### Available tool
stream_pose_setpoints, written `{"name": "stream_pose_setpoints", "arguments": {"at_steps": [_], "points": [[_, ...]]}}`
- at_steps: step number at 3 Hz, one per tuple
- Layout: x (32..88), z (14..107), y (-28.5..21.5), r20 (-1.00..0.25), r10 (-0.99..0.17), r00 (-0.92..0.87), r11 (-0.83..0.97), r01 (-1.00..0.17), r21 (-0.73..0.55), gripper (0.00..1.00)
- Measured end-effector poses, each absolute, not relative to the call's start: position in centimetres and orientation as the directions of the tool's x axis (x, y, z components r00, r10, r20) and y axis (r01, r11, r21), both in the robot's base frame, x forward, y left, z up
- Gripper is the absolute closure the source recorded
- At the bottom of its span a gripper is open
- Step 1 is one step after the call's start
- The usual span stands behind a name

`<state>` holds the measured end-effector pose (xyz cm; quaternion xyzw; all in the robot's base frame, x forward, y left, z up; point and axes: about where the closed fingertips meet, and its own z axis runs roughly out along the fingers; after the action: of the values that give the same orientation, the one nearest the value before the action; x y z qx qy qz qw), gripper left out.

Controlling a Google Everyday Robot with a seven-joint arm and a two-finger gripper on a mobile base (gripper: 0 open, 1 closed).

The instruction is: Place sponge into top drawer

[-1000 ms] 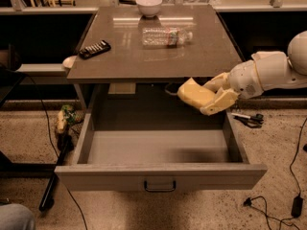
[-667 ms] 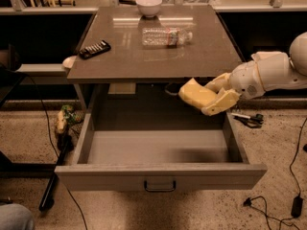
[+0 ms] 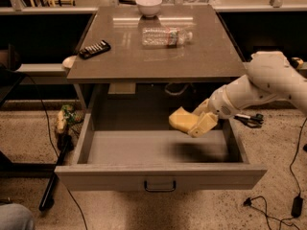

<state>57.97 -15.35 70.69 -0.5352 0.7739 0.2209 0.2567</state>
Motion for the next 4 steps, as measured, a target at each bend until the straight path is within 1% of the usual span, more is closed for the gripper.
{"name": "stream_pose_setpoints", "arguments": {"at_steps": [1, 2, 4], "points": [[57.7, 66.3, -15.2, -0.551, -0.754, -0.357, 0.362, -0.926, 0.106, 0.84], [57.6, 63.6, -15.2, -0.497, -0.774, -0.392, 0.379, -0.916, 0.132, 0.60], [57.6, 62.3, -15.4, -0.457, -0.790, -0.409, 0.389, -0.910, 0.143, 0.14]]}}
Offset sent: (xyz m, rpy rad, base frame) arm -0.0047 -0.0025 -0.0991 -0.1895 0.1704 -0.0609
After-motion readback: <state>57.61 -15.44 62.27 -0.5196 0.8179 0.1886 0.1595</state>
